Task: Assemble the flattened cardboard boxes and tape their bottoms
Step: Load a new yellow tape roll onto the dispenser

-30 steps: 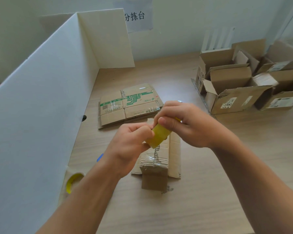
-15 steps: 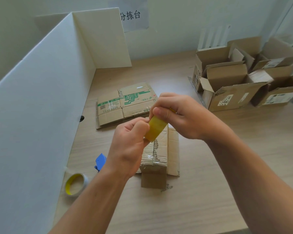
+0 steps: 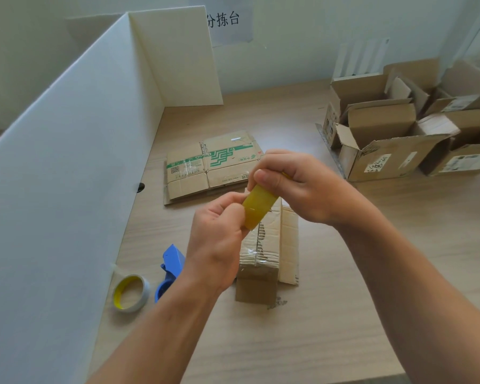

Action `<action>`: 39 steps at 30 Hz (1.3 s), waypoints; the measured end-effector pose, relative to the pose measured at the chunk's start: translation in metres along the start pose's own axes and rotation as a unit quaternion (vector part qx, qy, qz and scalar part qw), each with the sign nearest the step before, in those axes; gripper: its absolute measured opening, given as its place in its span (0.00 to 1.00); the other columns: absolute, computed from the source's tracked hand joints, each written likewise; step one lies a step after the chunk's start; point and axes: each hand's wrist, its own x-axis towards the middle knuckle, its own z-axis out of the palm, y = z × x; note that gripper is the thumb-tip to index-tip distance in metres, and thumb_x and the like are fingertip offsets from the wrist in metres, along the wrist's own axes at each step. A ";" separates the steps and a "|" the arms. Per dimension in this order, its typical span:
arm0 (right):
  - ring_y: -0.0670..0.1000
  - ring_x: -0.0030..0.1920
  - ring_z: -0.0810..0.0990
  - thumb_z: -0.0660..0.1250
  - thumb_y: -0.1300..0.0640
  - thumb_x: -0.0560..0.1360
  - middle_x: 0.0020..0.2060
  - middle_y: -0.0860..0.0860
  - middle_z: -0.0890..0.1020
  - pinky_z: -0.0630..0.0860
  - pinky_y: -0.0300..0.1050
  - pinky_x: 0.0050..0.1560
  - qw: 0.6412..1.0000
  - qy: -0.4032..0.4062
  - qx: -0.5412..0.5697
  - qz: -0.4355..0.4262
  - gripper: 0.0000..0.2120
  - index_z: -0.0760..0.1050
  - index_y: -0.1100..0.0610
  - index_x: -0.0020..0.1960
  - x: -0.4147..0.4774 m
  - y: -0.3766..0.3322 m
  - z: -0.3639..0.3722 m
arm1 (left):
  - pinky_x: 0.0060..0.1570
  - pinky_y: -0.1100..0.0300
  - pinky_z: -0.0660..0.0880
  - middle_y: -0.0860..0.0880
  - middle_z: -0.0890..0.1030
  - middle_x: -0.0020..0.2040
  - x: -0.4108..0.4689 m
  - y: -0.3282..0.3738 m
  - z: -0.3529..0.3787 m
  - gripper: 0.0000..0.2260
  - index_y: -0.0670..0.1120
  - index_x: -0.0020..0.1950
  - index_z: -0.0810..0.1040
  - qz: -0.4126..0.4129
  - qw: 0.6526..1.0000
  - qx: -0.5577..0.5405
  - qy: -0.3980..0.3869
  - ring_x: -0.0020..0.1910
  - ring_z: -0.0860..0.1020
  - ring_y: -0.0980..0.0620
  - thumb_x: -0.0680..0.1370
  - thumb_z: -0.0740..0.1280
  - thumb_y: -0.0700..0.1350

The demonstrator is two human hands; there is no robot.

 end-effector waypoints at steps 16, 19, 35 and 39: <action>0.49 0.39 0.74 0.58 0.60 0.84 0.37 0.55 0.77 0.70 0.44 0.41 0.986 -0.001 0.141 0.084 0.13 0.79 0.62 0.48 -0.002 0.014 0.002 | 0.41 0.66 0.80 0.54 0.83 0.56 -0.005 -0.004 -0.030 0.15 0.54 0.63 0.79 0.261 0.928 0.264 -0.021 0.55 0.81 0.56 0.77 0.70 0.45; 0.48 0.39 0.73 0.59 0.59 0.84 0.37 0.54 0.77 0.70 0.43 0.39 0.988 -0.003 0.126 0.093 0.13 0.80 0.62 0.48 -0.003 0.016 0.003 | 0.39 0.70 0.79 0.51 0.82 0.54 -0.003 -0.002 -0.030 0.10 0.48 0.59 0.81 0.341 0.883 0.322 -0.013 0.52 0.81 0.59 0.78 0.69 0.43; 0.38 0.34 0.74 0.59 0.60 0.84 0.31 0.40 0.77 0.69 0.35 0.38 0.979 0.043 0.135 0.148 0.13 0.78 0.60 0.45 -0.012 0.026 0.012 | 0.36 0.45 0.78 0.43 0.81 0.49 0.010 -0.003 -0.011 0.05 0.37 0.43 0.81 0.463 0.716 0.521 0.018 0.48 0.78 0.41 0.77 0.67 0.35; 0.38 0.34 0.75 0.58 0.61 0.84 0.31 0.40 0.78 0.70 0.33 0.37 0.967 0.067 0.196 0.150 0.13 0.77 0.61 0.45 -0.014 0.028 0.014 | 0.39 0.46 0.77 0.40 0.80 0.50 0.010 -0.007 -0.005 0.09 0.35 0.44 0.80 0.453 0.741 0.495 0.019 0.49 0.75 0.44 0.79 0.62 0.37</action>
